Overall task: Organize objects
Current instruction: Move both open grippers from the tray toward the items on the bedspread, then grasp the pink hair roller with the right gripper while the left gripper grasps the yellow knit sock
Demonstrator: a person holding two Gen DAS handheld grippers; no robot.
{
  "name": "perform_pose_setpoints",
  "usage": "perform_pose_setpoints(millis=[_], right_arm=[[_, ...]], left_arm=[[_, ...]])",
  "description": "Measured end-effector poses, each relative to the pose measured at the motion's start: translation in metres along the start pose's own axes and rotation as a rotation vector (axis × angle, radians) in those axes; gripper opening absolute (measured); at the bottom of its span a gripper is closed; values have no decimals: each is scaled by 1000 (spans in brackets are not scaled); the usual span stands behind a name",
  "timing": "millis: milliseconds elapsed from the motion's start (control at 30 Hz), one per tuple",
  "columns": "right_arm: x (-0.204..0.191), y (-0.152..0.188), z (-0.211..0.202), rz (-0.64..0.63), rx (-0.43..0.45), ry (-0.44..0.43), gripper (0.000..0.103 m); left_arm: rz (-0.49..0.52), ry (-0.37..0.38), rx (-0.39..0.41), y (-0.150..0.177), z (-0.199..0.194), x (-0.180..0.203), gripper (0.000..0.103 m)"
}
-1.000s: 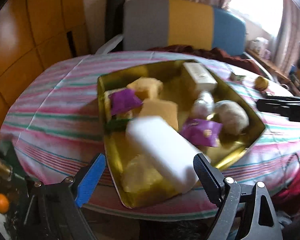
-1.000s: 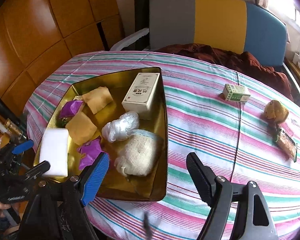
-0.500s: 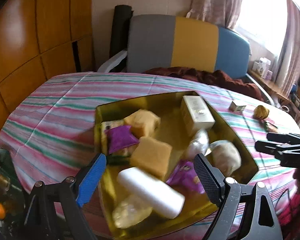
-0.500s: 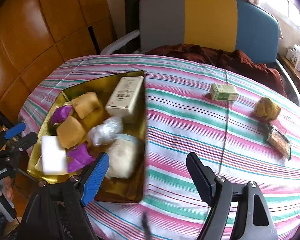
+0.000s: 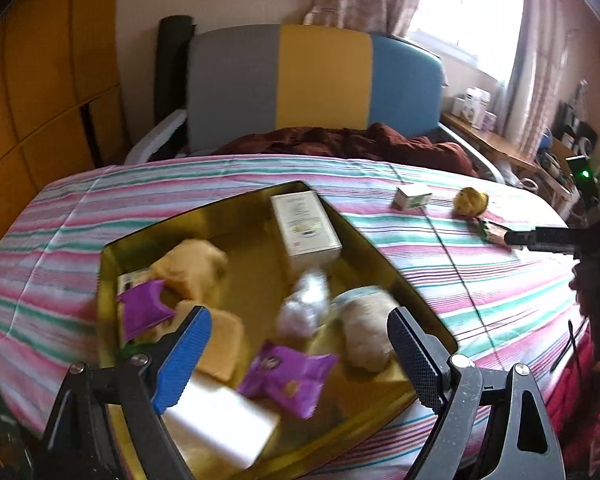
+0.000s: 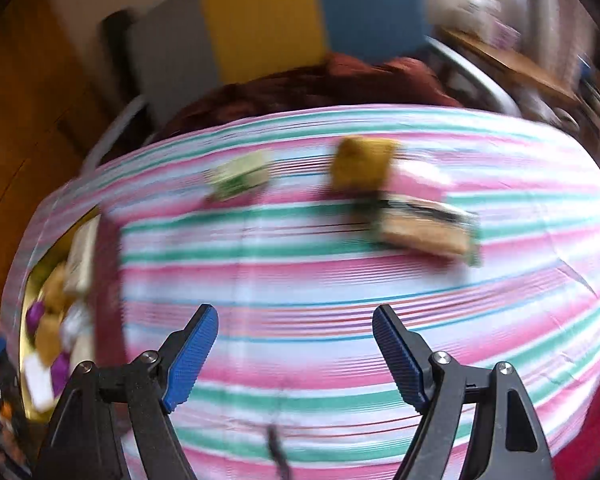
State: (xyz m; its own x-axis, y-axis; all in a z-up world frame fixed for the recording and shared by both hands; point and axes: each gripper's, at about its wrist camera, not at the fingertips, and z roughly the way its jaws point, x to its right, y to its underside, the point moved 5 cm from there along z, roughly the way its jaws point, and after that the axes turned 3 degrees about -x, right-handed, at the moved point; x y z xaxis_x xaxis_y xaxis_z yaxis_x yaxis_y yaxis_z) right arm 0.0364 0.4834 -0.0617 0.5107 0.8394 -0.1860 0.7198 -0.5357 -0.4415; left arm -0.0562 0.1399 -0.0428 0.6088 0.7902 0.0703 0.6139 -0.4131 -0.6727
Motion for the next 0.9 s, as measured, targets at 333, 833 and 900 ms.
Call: perform_pose_setpoints(millis=[333,833,900], right_arm=[[105,-42,8,259,10,57,81],[178,-57,29,585,72,-90,81],[179,-56,29,601,66,-110,82]], left_arm=[[96,89,-29,-35,28,58,91],[201,286,-101,-118,119,195,93],[218,302,-113,-129,138,217,93]])
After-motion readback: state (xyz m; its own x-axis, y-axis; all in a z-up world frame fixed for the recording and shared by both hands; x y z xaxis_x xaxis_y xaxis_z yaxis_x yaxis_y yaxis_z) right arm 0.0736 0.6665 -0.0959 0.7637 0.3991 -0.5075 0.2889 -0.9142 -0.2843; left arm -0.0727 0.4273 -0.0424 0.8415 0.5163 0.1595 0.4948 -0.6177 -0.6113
